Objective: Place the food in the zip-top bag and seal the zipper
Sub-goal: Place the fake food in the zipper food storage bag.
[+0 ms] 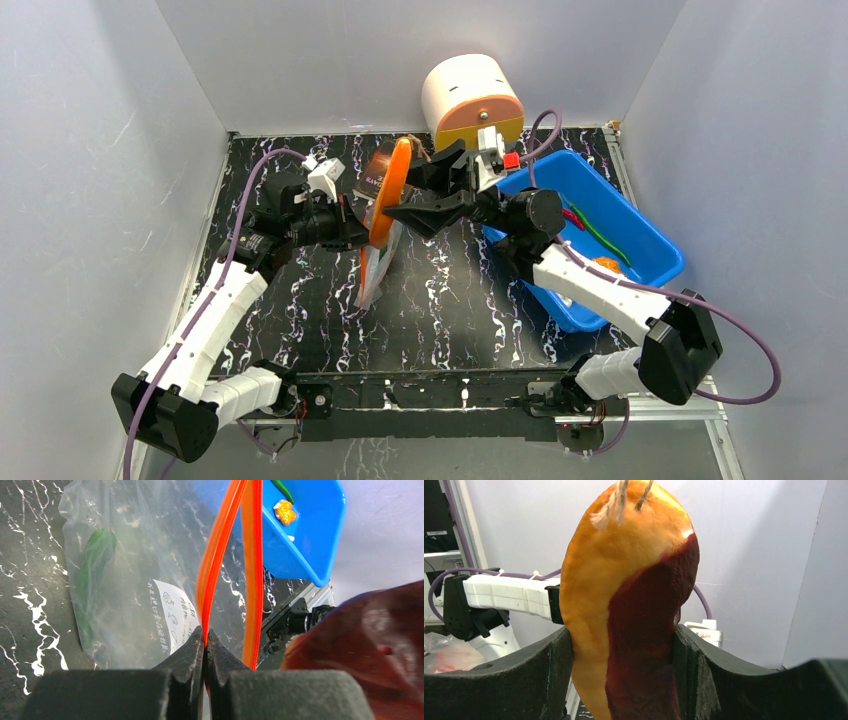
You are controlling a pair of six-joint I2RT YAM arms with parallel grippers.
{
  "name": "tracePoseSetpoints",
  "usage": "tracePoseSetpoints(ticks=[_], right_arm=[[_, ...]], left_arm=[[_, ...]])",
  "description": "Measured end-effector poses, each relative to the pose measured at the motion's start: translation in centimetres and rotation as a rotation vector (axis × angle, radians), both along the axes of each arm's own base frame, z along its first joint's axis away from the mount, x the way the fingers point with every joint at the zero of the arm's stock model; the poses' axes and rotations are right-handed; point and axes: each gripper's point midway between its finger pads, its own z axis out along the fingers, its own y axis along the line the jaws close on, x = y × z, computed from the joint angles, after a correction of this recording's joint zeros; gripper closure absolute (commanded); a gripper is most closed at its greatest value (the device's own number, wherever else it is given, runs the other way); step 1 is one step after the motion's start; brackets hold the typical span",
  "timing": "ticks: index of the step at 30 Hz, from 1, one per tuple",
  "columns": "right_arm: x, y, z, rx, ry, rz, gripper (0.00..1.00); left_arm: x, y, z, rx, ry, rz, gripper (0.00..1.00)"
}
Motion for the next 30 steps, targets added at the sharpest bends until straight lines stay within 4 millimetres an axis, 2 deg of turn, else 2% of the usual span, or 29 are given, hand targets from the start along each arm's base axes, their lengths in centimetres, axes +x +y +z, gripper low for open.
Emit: tracePoseSetpoints(ticks=[2, 12, 20, 23, 27, 30], right_arm=[[0.1, 0.1, -0.4, -0.001, -0.006, -0.001, 0.38], [1.7, 1.2, -5.7, -0.11, -0.01, -0.06, 0.38], [2.1, 1.4, -9.7, -0.192, 0.05, -0.066, 0.34], [2.2, 1.5, -11.0, -0.215, 0.071, -0.066, 0.27], [3.0, 1.7, -12.2, -0.25, 0.108, -0.089, 0.12], [4.0, 1.9, -13.4, -0.298, 0.173, -0.123, 0.09]], left_arm=[[-0.1, -0.1, 0.1, -0.007, 0.002, -0.006, 1.0], [-0.6, -1.0, 1.0, -0.061, -0.001, -0.053, 1.0], [-0.5, -1.2, 1.9, -0.088, -0.023, -0.057, 1.0], [-0.6, -1.4, 2.4, -0.108, -0.033, -0.061, 1.0], [-0.6, -1.6, 2.9, -0.126, -0.038, -0.067, 1.0], [-0.5, -1.7, 3.1, -0.135, -0.042, -0.065, 1.0]])
